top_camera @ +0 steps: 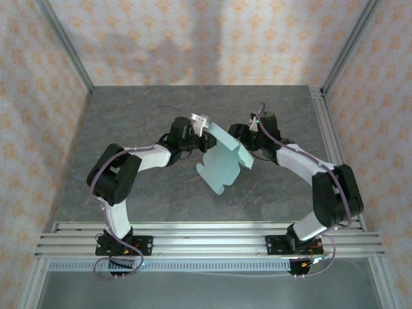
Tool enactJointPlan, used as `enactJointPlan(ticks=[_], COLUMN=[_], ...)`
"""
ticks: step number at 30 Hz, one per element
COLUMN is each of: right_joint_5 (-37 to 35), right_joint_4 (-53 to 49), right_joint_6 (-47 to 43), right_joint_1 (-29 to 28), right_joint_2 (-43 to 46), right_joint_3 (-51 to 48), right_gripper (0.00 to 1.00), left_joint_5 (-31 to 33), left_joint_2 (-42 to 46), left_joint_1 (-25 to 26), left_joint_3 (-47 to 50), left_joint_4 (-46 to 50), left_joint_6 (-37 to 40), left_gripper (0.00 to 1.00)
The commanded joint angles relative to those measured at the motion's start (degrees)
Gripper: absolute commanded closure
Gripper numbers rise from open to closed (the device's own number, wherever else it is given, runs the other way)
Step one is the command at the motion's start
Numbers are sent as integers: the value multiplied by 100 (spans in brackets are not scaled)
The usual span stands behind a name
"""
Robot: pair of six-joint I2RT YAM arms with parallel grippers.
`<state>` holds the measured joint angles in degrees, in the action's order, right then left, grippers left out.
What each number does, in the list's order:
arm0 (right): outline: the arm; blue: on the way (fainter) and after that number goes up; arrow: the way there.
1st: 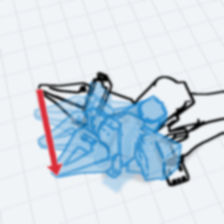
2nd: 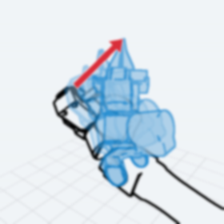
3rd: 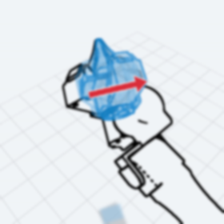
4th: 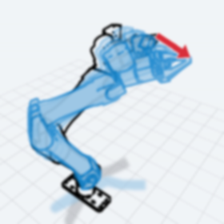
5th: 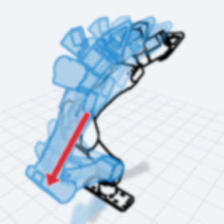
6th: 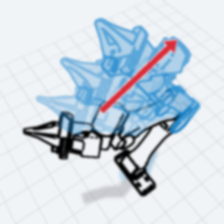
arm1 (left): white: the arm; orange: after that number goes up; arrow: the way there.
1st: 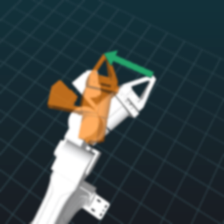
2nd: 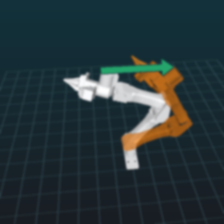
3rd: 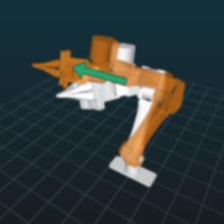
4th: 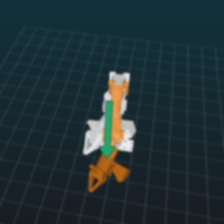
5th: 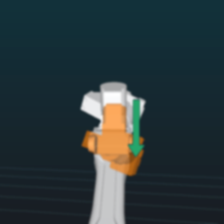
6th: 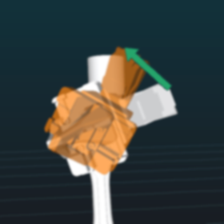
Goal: Fold the paper box
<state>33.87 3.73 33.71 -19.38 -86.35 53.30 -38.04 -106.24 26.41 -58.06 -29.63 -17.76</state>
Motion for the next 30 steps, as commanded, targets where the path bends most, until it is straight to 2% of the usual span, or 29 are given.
enactJointPlan(ticks=[1,4,8,11,15,18,22,30], right_joint_5=[-295,-812,-1118,-1016,-746,-344,-341,-154], right_joint_4=[-404,-213,226,655,1183,1869,2715,3339], right_joint_6=[-311,-118,330,716,1133,1512,2174,2849], right_joint_1=[186,374,659,792,804,806,780,491], right_joint_2=[633,1158,1820,2432,2786,2821,2780,2114], right_joint_3=[90,-301,-1024,-1549,-2046,-2379,-2644,-1921], right_gripper=[39,37,37,37,38,38,40,43], left_joint_5=[431,547,477,459,182,-57,-299,-367], left_joint_2=[111,184,108,73,-35,-82,-66,-88], left_joint_1=[-174,-206,-319,-369,-448,-444,-436,-435], left_joint_3=[-131,-172,-435,-373,-391,-427,-600,-723], left_joint_4=[-619,-624,-367,-639,-735,-836,-703,-589], left_joint_6=[-755,-1174,-2250,-2893,-3467,-3516,-3290,-3037], left_gripper=[100,100,100,100,100,100,100,100])
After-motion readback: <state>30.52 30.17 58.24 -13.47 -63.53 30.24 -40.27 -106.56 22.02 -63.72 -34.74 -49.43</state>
